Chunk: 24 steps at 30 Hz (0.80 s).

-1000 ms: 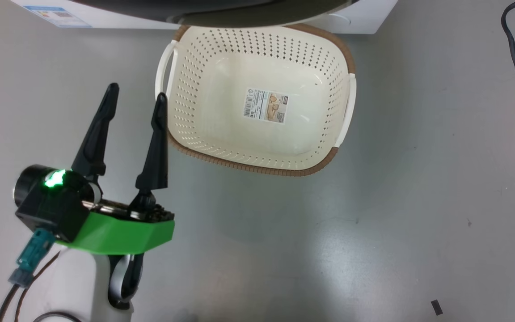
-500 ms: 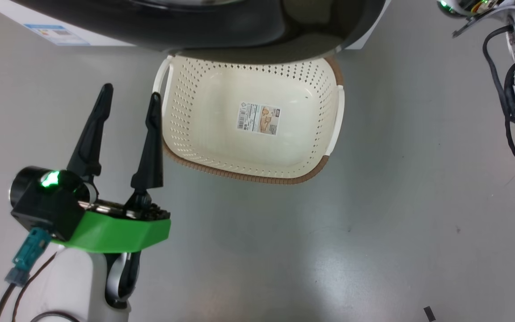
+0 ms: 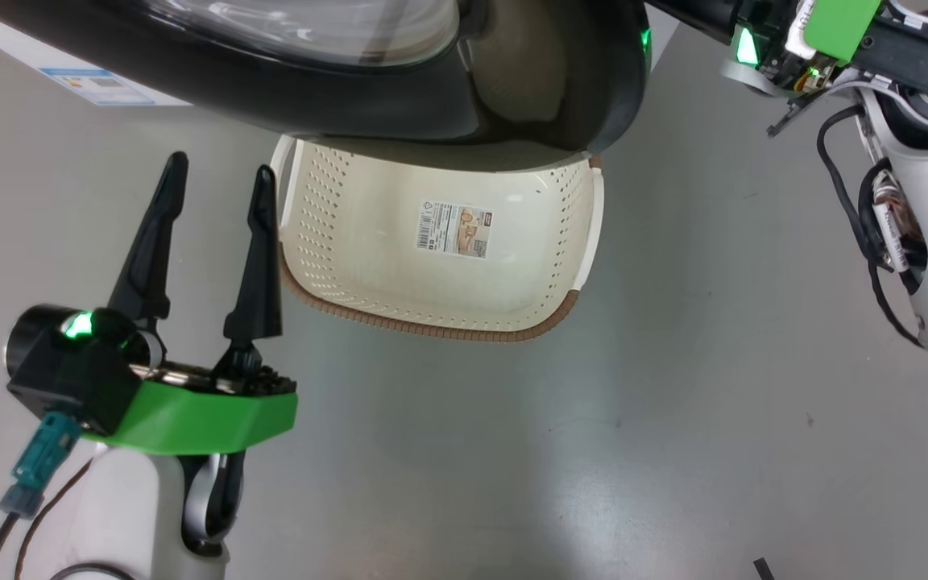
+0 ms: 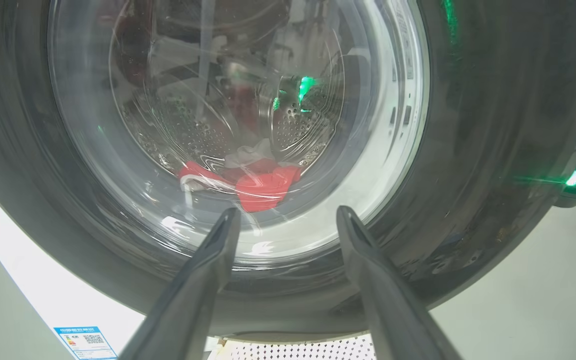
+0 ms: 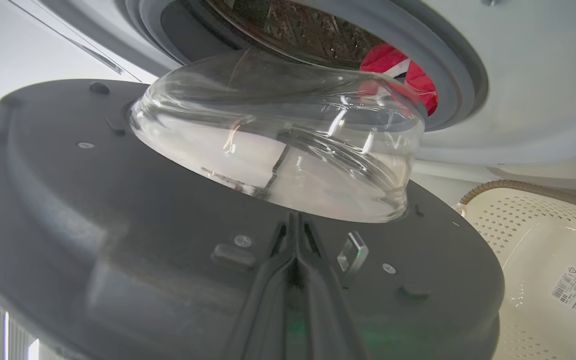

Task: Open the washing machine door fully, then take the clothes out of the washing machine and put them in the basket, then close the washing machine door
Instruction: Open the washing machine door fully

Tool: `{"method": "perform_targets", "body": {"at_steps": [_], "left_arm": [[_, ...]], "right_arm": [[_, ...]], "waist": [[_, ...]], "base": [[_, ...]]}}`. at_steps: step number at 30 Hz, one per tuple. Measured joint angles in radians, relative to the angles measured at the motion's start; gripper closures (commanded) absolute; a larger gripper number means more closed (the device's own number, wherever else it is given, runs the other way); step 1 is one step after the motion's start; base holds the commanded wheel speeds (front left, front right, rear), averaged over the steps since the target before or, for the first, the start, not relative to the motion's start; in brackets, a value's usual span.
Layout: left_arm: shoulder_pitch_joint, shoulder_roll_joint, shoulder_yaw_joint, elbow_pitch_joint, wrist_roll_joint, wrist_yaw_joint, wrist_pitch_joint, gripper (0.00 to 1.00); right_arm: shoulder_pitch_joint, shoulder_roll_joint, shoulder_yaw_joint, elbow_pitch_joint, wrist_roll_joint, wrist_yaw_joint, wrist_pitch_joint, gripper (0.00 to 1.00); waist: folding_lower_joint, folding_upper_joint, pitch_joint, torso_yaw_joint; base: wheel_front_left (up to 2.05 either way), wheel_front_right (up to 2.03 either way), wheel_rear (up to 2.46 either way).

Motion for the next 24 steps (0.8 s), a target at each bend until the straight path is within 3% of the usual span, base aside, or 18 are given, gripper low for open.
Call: {"method": "perform_targets", "body": {"at_steps": [5,6,8,9,15,19,24], "left_arm": [[0.002,0.000,0.002,0.000,0.002,0.000,0.000,0.00],[0.002,0.000,0.004,0.000,0.006,0.000,0.000,0.00],[0.002,0.000,0.006,0.000,0.009,-0.001,0.000,0.00],[0.002,0.000,0.007,0.000,0.009,-0.001,0.000,0.00],[0.002,0.000,0.013,0.000,0.009,-0.001,0.000,0.00],[0.003,0.000,0.021,0.002,0.016,-0.001,0.000,0.00],[0.007,0.000,0.026,0.006,0.016,-0.001,-0.007,0.00]], "right_arm": [[0.033,0.013,-0.030,0.000,-0.011,0.000,-0.063,1.00],[0.039,0.018,-0.035,-0.002,-0.017,0.000,-0.077,0.85],[0.052,0.027,-0.056,-0.019,-0.029,0.000,-0.124,0.38],[0.058,0.026,-0.062,-0.028,-0.038,0.000,-0.148,0.03],[0.148,0.006,-0.076,-0.149,-0.177,0.000,-0.353,0.00],[0.219,-0.033,-0.005,-0.245,-0.361,0.000,-0.611,0.00],[0.302,-0.093,0.129,-0.217,-0.578,0.000,-0.958,0.00]], "waist": [[0.0000,0.0000,-0.004,-0.003],[0.0000,0.0000,-0.004,-0.005],[0.0000,0.0000,-0.003,-0.006],[0.0000,0.0000,-0.002,-0.007],[0.0000,-0.0001,-0.004,-0.014],[0.0000,0.0000,-0.012,-0.021],[0.0000,0.0000,-0.033,-0.034]], "base": [[0.00,0.00,0.00],[0.00,0.00,0.00],[0.00,0.00,0.00],[0.00,0.00,0.00],[0.00,0.00,0.00],[0.00,0.00,0.00],[0.00,0.00,0.00]]}}
